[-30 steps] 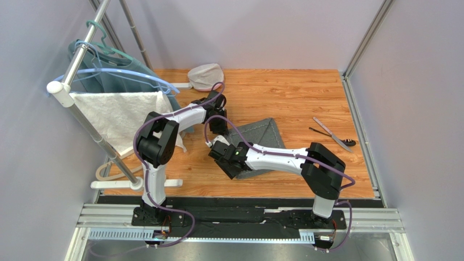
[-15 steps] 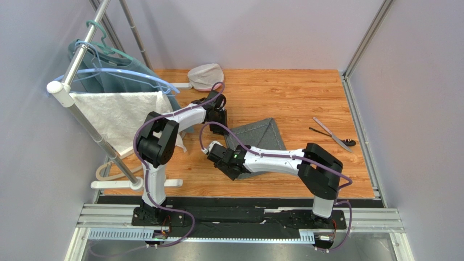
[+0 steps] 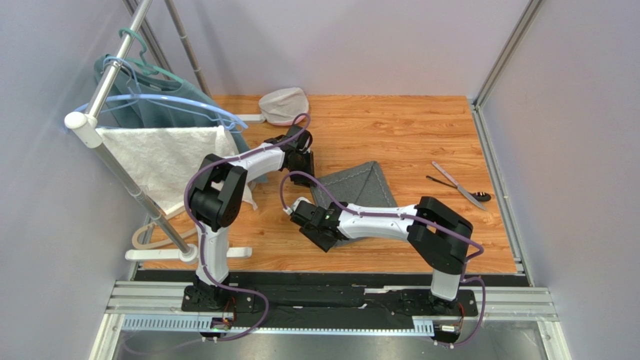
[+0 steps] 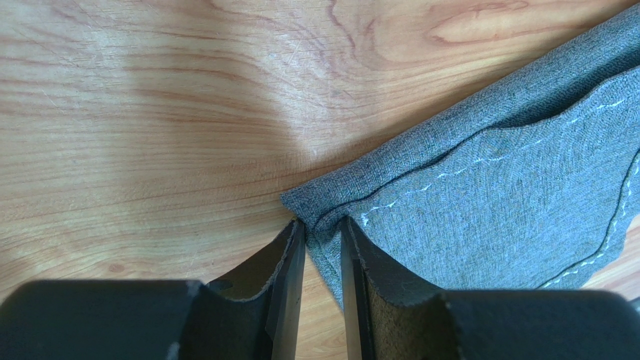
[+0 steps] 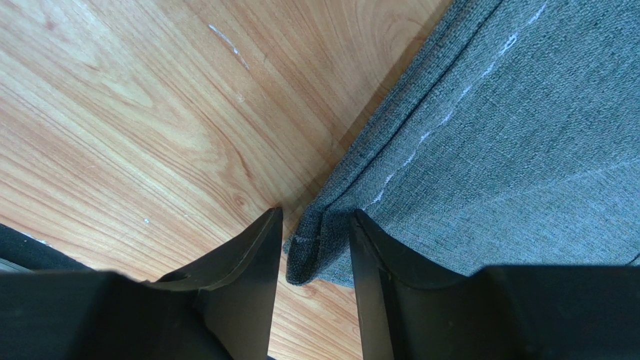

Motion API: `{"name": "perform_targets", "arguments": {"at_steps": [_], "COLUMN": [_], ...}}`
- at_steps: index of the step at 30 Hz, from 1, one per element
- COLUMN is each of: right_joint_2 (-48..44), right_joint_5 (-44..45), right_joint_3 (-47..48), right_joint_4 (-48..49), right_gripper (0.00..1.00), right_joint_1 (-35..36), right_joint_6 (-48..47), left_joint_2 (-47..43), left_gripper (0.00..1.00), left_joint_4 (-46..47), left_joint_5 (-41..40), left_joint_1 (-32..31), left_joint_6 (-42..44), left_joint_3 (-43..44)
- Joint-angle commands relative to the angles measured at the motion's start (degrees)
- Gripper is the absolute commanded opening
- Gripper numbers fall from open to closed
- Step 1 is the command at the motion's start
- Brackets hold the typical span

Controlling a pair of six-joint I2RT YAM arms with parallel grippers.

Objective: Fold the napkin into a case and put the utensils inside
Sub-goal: Pick up the upper triangle-folded napkin from the center of the board.

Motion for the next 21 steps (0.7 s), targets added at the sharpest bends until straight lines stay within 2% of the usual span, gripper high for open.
{"name": "perform_targets", "arguments": {"at_steps": [1, 9, 13, 18, 20, 21], "right_joint_2": [0.6, 1.2, 2.4, 2.9, 2.7, 2.7], "right_joint_5": [-0.5, -6.1, -9.1, -5.3, -4.0, -3.8], "right_joint_3": [-2.0, -7.0, -8.9, -10.0, -10.4, -10.4], "right_joint_4": [2.1, 6.6, 8.6, 8.9, 8.9, 8.9], "right_gripper": [0.44, 0.42, 0.33, 0.17, 0.15, 0.1], "right_joint_1": [-0.4, -1.8, -2.5, -2.4, -2.5, -2.7], "right_joint_6": [0.4, 3.7, 5.0, 6.6, 6.7, 6.8], "left_joint_2": [0.4, 1.3, 1.8, 2.6, 2.7, 2.7], "left_gripper": [0.32, 0.32, 0.32, 0.28, 0.26, 0.24], "left_joint_4": [0.6, 0.5, 0.5, 1.0, 1.5, 1.6], "left_joint_5": [-0.2, 0.3, 0.6, 1.3, 1.5, 1.5], "left_joint_1": [0.3, 0.6, 0.8, 1.3, 1.4, 1.5], "left_joint_6": [0.0, 0.3, 0.2, 0.0, -0.1, -0.1], "left_joint_3": [0.0, 0.4, 0.4, 0.4, 0.4, 0.5]}}
